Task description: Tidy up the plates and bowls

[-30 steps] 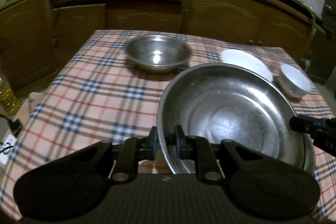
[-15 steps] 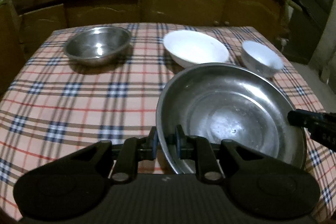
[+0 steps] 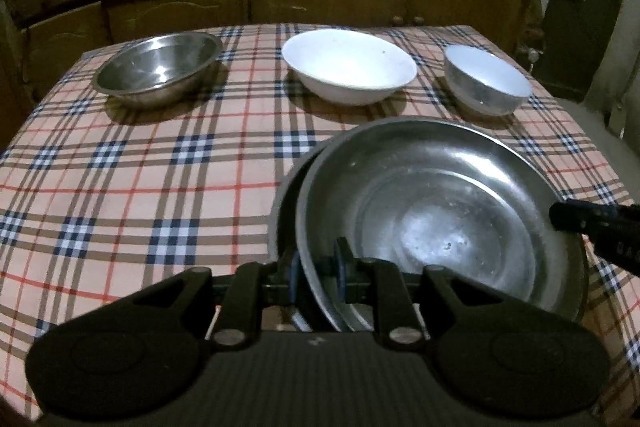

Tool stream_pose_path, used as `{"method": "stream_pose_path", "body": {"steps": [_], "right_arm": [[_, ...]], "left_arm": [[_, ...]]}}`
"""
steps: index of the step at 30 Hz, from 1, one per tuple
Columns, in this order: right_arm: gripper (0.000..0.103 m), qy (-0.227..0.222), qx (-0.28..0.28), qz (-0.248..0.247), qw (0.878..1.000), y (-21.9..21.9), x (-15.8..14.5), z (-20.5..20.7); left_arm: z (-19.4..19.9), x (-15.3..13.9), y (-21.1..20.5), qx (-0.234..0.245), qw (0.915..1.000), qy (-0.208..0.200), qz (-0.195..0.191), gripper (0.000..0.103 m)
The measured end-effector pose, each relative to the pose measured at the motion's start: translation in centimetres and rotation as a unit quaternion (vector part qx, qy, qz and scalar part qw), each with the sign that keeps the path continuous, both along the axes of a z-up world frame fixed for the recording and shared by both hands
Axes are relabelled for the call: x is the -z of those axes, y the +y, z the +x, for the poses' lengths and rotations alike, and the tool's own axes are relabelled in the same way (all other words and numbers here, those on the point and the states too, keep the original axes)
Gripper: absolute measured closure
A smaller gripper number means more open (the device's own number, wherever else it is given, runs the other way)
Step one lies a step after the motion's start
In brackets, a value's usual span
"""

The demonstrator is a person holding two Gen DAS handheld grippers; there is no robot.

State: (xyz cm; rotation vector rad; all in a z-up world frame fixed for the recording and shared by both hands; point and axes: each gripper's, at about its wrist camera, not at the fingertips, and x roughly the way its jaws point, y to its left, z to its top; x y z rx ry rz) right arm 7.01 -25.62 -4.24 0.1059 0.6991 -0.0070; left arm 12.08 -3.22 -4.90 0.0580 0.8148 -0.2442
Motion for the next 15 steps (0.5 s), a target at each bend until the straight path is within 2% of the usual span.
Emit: {"method": "stream_pose_path", "body": {"steps": [12,15], "right_arm": [[0.085,0.002,-0.004,-0.009,1.000,0.17,0.20,0.13],[0.076,0.001,-0.001,-0.009,1.000,-0.03,0.17,0.05]], "left_arm": [[-0.23,0.04,0.42,-0.001,1.0000,-0.002,-0.007,0.080],[-0.38,-0.03,0.49,0.000,0.9999,0.000,-0.010,0.077]]}}
